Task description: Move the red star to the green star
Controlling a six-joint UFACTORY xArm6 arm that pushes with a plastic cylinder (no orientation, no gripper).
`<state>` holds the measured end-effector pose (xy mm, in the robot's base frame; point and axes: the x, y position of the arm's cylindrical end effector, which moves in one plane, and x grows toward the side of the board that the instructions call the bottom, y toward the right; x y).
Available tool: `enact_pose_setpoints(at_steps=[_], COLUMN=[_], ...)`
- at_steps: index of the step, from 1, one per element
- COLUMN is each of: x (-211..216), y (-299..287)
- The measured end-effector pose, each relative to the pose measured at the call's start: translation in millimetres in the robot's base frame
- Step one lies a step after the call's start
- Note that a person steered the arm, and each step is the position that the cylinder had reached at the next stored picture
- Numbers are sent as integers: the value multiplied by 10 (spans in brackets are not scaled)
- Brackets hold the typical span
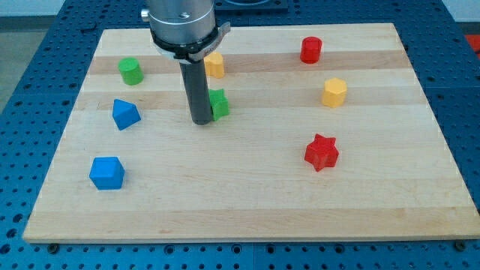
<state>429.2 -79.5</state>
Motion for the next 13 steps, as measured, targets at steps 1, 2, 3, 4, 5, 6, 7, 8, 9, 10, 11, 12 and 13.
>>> enact_pose_setpoints(at_steps=[1, 2, 3, 4, 5, 6, 7, 8, 9, 10, 11, 12, 13], x=[333, 732, 965, 1022, 1054, 1197, 1249, 1071, 830, 655, 519, 548, 479], y=[-110, 150, 689, 823, 932, 1422, 1833, 1996, 1864, 1697, 1586, 1837, 1980])
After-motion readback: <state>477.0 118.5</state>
